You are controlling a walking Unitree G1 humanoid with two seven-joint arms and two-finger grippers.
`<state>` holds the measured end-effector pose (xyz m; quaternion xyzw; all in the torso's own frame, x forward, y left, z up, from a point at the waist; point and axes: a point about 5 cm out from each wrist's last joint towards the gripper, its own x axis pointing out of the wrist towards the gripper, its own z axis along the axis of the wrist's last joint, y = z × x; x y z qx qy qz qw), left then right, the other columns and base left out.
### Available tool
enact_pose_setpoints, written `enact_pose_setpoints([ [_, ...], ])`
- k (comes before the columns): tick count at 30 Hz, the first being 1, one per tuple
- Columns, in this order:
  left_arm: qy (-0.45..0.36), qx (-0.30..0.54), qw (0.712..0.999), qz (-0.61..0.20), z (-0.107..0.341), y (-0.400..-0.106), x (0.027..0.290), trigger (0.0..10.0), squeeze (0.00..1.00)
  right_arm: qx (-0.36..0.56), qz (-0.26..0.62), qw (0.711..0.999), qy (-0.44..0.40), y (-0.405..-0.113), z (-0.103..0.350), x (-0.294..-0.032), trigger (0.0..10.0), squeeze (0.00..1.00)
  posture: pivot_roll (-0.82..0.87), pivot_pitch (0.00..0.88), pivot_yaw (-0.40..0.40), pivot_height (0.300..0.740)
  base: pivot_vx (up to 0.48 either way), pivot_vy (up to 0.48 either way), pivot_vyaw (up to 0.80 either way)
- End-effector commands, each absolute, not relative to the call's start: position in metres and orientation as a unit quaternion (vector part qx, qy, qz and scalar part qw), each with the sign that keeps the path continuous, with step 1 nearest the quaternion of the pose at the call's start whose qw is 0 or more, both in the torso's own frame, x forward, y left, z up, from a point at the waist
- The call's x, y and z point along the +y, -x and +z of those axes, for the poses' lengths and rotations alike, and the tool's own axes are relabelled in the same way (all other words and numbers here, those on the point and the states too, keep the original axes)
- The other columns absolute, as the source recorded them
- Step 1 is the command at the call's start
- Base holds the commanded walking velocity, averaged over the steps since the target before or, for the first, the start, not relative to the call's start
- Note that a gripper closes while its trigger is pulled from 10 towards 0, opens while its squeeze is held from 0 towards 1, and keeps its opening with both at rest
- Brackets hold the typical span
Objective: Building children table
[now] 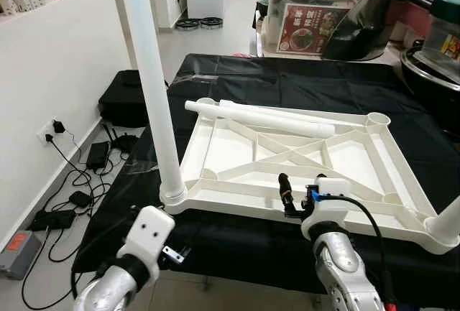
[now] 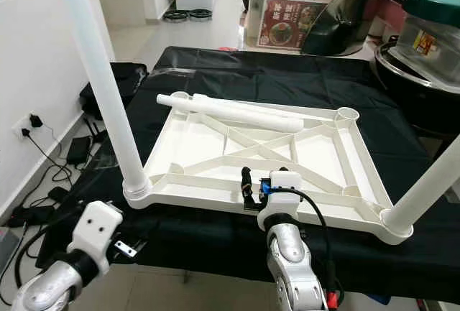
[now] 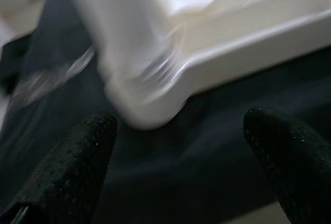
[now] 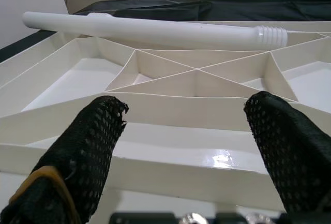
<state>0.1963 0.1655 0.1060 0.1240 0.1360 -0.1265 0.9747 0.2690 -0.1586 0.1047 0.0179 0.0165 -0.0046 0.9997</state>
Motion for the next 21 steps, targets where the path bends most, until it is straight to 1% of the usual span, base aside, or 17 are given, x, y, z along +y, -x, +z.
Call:
enact_pose_setpoints([
  [1,-0.115,0.166,0.975,-0.098,0.097,-0.193,0.174,10.0,0.0,0.029,-0.011,0.999,-0.021,-0.27,0.101,-0.16,10.0,0.0,0.16,0.001,-0.046,0.74,0.0,0.0,0.0],
  [4,-0.108,0.173,0.975,-0.086,0.095,-0.191,0.177,10.0,0.0,0.028,-0.013,0.999,-0.021,-0.27,0.101,-0.16,10.0,0.0,0.16,0.002,-0.049,0.74,0.0,0.0,0.0],
  [5,-0.106,0.177,0.975,-0.081,0.094,-0.19,0.177,10.0,0.0,0.027,-0.015,0.999,-0.02,-0.27,0.102,-0.161,10.0,0.0,0.16,0.002,-0.049,0.74,0.0,0.349,0.0],
  [10,-0.115,0.176,0.975,-0.071,0.1,-0.192,0.185,10.0,0.0,0.003,-0.038,0.999,-0.022,-0.273,0.112,-0.169,10.0,0.0,0.16,0.011,-0.045,0.74,0.0,0.48,0.0],
  [16,-0.126,0.174,0.975,-0.06,0.103,-0.195,0.188,10.0,0.0,-0.016,-0.058,0.998,-0.018,-0.279,0.123,-0.176,10.0,0.0,0.16,0.013,-0.043,0.74,0.0,0.477,0.0],
  [21,-0.131,0.163,0.977,-0.049,0.107,-0.199,0.188,10.0,0.0,-0.029,-0.069,0.997,-0.021,-0.283,0.131,-0.179,10.0,0.0,0.16,0.013,-0.042,0.74,0.0,0.0,0.0],
])
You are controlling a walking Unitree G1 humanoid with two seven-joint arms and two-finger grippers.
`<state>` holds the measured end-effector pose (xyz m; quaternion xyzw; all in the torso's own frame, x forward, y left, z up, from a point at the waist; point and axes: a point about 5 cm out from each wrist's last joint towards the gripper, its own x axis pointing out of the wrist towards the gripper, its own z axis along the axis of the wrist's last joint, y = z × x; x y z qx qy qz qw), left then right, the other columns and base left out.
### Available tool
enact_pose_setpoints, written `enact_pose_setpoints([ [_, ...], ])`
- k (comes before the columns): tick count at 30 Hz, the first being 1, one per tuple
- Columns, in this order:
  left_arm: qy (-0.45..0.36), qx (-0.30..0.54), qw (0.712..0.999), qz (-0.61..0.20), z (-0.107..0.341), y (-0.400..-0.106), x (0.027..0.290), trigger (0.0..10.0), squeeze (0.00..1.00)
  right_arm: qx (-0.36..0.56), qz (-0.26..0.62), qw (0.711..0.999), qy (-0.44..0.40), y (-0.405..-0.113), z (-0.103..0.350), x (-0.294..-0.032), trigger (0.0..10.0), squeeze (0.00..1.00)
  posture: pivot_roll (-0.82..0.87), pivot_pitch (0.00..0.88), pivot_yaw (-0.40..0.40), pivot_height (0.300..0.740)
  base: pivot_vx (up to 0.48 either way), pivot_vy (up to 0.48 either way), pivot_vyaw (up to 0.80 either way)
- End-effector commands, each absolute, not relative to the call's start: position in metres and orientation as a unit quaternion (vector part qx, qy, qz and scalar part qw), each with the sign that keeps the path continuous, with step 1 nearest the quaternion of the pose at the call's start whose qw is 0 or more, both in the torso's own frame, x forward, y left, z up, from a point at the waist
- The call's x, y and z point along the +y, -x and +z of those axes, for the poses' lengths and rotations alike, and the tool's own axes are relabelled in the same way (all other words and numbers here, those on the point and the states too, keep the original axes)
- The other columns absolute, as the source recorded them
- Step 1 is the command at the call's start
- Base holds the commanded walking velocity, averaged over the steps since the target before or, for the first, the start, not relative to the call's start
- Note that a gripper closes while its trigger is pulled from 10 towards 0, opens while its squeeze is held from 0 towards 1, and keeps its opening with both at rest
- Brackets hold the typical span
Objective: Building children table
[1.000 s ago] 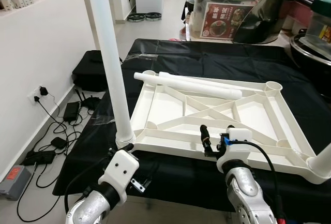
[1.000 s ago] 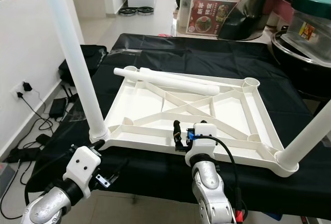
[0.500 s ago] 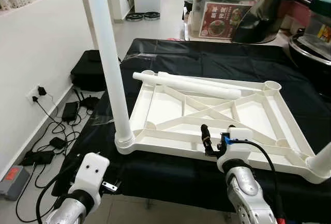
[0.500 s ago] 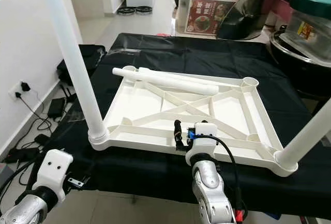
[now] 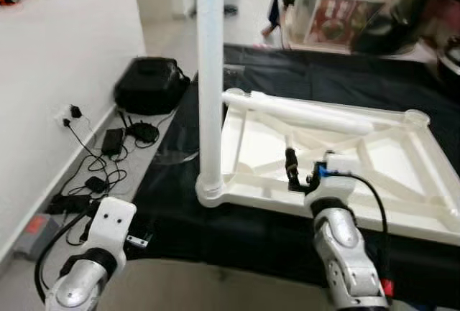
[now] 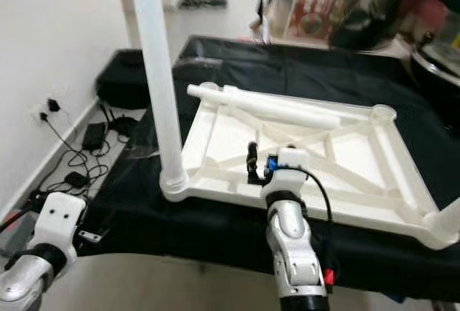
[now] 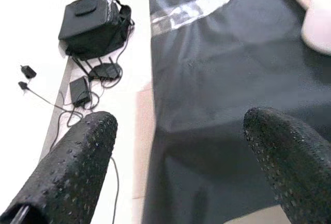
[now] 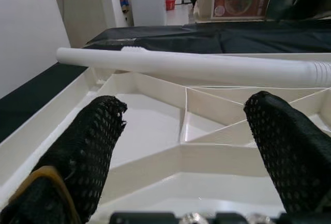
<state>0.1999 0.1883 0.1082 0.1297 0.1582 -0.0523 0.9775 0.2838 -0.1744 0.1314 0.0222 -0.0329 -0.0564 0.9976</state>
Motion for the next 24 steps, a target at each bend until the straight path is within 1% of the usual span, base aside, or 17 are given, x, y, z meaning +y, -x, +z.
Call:
enact_pose_setpoints([
  [1,-0.133,0.158,0.977,-0.049,0.109,-0.201,0.187,10.0,0.0,-0.034,-0.073,0.996,-0.022,-0.283,0.134,-0.18,10.0,0.0,0.16,0.014,-0.044,0.74,0.0,0.0,0.0],
  [13,-0.123,0.135,0.982,-0.056,0.116,-0.206,0.179,10.0,0.0,-0.044,-0.111,0.992,-0.027,-0.285,0.141,-0.189,10.0,0.0,0.15,0.007,-0.039,0.74,0.0,0.0,0.0],
  [15,-0.121,0.121,0.983,-0.072,0.12,-0.208,0.17,10.0,0.0,-0.038,-0.127,0.991,-0.028,-0.287,0.14,-0.197,10.0,0.0,0.15,0.003,-0.042,0.74,0.0,0.0,0.0],
  [22,-0.127,0.103,0.984,-0.071,0.125,-0.215,0.167,10.0,0.0,-0.023,-0.141,0.989,-0.025,-0.286,0.133,-0.212,10.0,0.0,0.14,0.0,-0.035,0.74,0.0,0.0,0.0],
  [24,-0.126,0.094,0.986,-0.064,0.129,-0.217,0.167,10.0,0.0,-0.02,-0.137,0.99,-0.03,-0.285,0.132,-0.212,10.0,0.0,0.14,0.0,-0.033,0.74,0.141,-0.154,0.0],
])
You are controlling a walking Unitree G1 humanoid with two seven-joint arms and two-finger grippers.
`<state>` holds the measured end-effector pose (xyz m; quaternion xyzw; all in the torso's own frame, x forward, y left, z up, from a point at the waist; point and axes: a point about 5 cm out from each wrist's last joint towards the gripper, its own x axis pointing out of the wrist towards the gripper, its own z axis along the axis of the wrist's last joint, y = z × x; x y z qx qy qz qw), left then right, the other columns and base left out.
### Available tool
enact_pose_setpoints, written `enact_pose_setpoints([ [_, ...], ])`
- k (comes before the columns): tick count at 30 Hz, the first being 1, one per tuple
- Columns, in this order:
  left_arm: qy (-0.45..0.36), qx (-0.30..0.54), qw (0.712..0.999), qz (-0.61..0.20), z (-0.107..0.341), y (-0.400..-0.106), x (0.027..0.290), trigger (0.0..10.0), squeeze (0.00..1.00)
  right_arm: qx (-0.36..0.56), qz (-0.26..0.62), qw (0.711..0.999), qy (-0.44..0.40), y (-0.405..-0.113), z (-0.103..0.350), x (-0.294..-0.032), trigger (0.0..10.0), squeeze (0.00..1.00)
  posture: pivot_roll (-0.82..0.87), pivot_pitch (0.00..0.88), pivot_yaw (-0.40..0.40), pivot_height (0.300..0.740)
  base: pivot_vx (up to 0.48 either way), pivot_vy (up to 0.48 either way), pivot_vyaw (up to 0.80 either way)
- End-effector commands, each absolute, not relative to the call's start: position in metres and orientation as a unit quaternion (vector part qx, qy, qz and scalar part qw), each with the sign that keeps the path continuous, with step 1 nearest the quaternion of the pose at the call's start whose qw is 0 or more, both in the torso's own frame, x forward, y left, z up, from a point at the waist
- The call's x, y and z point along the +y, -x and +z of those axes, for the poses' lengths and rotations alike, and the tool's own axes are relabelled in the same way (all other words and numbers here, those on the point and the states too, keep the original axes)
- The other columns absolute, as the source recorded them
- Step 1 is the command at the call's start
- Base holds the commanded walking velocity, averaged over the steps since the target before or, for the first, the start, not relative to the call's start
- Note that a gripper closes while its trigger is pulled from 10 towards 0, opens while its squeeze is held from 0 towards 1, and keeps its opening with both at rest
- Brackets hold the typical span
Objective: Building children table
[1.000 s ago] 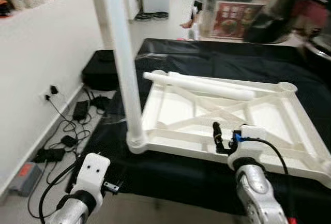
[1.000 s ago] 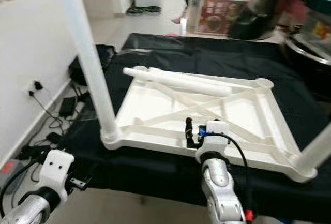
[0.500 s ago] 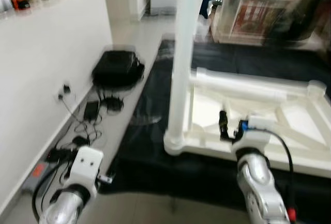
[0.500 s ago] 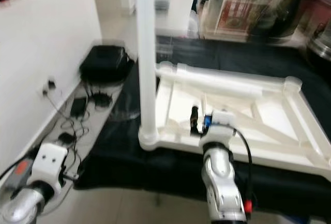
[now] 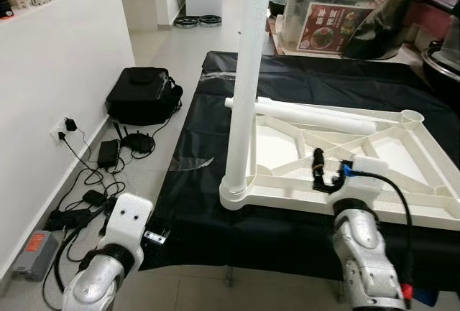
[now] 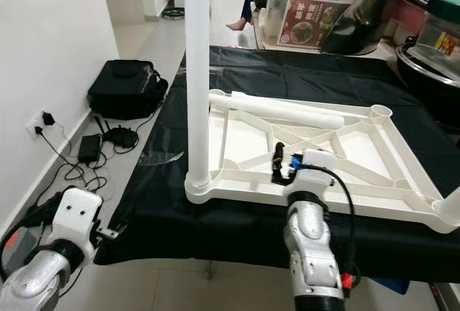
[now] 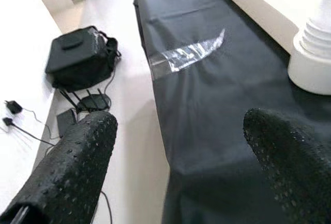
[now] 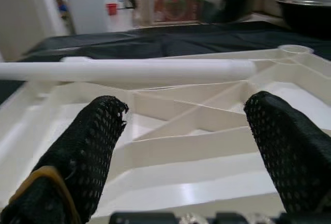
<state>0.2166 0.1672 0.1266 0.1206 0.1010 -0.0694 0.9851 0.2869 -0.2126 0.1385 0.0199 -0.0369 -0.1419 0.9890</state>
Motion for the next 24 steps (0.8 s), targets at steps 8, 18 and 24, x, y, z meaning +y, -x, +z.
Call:
enact_pose_setpoints([
  [8,-0.126,0.089,0.987,-0.052,0.131,-0.221,0.168,10.0,0.0,0.012,0.0,0.995,-0.099,-0.285,0.123,-0.2,10.0,0.0,0.14,0.005,-0.039,0.74,0.07,-0.077,0.0],
  [18,-0.121,0.09,0.986,-0.07,0.128,-0.219,0.16,10.0,0.0,-0.025,0.099,0.99,-0.095,-0.296,0.157,-0.245,10.0,0.0,0.14,0.017,-0.045,0.74,0.0,0.0,0.0],
  [24,-0.115,0.085,0.986,-0.084,0.129,-0.219,0.154,10.0,0.0,-0.022,0.197,0.979,-0.048,-0.304,0.181,-0.239,10.0,0.0,0.14,0.029,-0.041,0.74,0.0,0.0,0.0],
])
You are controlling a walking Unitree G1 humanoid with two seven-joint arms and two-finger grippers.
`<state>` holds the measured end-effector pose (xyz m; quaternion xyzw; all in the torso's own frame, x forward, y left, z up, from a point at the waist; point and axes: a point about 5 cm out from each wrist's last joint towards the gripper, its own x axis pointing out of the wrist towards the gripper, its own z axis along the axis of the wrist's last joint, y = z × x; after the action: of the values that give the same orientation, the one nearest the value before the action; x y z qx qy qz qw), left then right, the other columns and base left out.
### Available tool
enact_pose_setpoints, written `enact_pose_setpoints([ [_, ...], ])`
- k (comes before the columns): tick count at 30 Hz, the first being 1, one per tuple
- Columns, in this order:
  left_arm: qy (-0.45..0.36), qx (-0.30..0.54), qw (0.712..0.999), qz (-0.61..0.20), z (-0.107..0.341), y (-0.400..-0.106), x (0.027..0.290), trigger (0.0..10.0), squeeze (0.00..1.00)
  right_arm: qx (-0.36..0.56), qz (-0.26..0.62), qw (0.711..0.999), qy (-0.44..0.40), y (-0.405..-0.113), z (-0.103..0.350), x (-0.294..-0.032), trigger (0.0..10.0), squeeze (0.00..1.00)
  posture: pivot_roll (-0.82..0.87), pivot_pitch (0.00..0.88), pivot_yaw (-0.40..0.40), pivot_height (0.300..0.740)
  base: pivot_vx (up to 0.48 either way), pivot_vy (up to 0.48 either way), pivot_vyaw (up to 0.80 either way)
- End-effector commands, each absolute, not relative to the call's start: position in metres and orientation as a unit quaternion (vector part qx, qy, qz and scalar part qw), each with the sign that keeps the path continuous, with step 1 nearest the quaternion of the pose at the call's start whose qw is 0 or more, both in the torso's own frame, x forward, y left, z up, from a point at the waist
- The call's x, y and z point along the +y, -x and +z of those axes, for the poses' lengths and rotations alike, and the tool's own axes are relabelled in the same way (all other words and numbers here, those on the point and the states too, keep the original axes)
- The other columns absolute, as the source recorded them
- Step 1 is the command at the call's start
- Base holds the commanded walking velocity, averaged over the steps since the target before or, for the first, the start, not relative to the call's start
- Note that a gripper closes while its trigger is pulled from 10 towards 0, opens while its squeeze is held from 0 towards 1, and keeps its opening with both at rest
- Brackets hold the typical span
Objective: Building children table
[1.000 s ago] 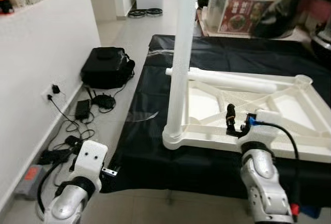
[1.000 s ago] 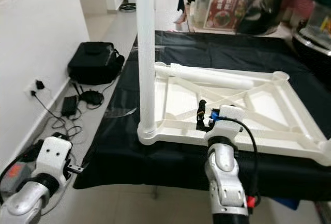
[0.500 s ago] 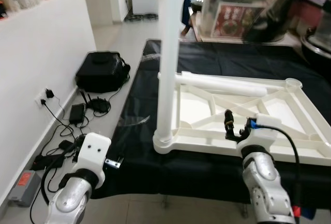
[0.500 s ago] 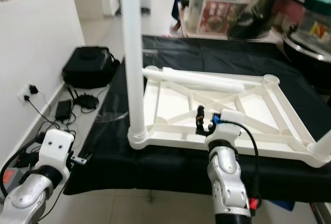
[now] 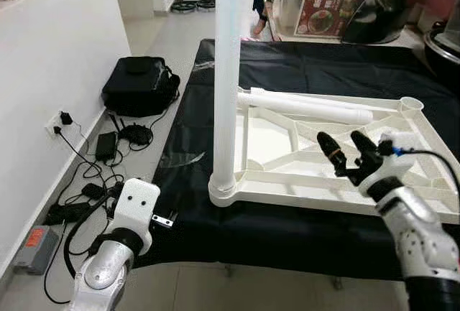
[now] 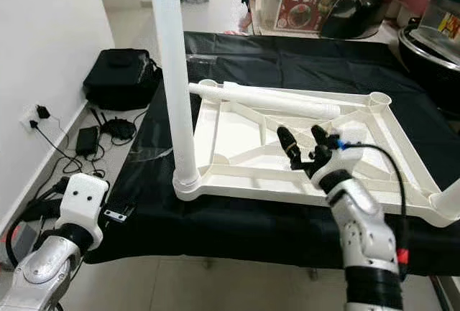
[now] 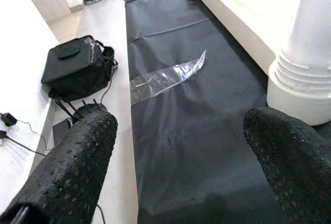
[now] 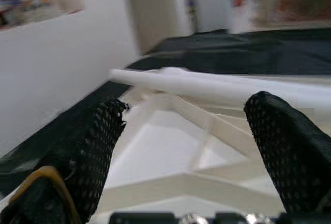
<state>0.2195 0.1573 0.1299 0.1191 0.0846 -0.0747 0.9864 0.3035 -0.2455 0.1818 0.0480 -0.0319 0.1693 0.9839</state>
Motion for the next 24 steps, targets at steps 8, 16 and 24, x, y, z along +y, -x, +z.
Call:
enact_pose_setpoints([
  [8,-0.112,0.075,0.986,-0.1,0.132,-0.22,0.146,10.0,0.0,0.063,0.358,0.931,0.013,-0.3,0.182,-0.227,10.0,0.0,0.14,0.049,-0.037,0.74,0.0,0.0,0.0],
  [16,-0.103,0.073,0.984,-0.127,0.133,-0.214,0.135,10.0,0.0,0.034,0.487,0.873,-0.013,-0.313,0.213,-0.2,10.0,0.0,0.15,0.086,-0.042,0.74,0.0,0.0,0.0],
  [24,-0.062,0.052,0.979,-0.185,0.141,-0.2,0.118,10.0,0.0,0.026,0.526,0.85,-0.004,-0.334,0.222,-0.161,10.0,0.85,0.17,0.124,-0.057,0.74,0.0,0.0,0.0],
])
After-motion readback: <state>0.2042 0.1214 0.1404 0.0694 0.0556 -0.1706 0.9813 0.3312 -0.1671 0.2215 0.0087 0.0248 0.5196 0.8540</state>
